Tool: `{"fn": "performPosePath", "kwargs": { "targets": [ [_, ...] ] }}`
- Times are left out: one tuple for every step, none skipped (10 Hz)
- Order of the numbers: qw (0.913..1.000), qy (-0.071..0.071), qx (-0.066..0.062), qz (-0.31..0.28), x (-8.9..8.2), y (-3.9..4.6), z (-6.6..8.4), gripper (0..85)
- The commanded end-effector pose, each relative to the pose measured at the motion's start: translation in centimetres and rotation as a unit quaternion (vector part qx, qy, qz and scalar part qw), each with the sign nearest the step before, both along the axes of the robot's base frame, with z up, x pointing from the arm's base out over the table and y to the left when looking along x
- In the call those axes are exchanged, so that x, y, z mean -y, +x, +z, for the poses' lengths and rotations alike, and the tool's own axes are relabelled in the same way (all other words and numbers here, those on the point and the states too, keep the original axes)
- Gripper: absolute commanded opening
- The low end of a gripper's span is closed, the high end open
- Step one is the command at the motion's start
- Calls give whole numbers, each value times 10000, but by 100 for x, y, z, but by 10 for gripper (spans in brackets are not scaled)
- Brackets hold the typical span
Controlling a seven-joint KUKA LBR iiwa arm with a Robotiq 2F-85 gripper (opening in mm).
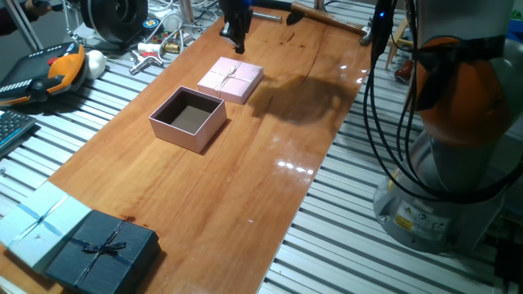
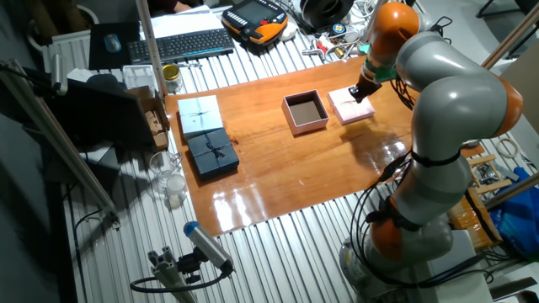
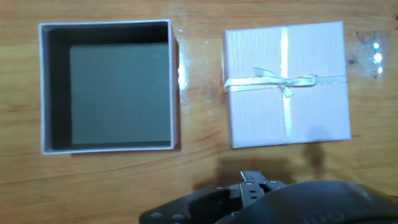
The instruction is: Cover the box
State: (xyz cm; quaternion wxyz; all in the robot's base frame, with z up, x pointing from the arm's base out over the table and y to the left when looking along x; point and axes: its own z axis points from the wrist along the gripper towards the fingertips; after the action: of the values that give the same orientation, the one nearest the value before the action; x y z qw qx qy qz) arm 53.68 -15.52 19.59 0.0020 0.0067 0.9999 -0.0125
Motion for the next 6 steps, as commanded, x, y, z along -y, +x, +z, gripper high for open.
{"fn": "performPosePath", "kwargs": {
  "targets": [
    [10000, -5, 0, -37, 12, 11, -4, 0],
    [9999, -12, 25, -106, 13, 21, -26, 0],
    [9999, -26, 95, -134, 20, 37, -72, 0],
    [9998, -33, 110, -141, 25, 52, -113, 0],
    [9998, 5, 110, -142, 24, 64, -157, 0],
    [9998, 5, 110, -142, 34, 67, -195, 0]
  ]
}}
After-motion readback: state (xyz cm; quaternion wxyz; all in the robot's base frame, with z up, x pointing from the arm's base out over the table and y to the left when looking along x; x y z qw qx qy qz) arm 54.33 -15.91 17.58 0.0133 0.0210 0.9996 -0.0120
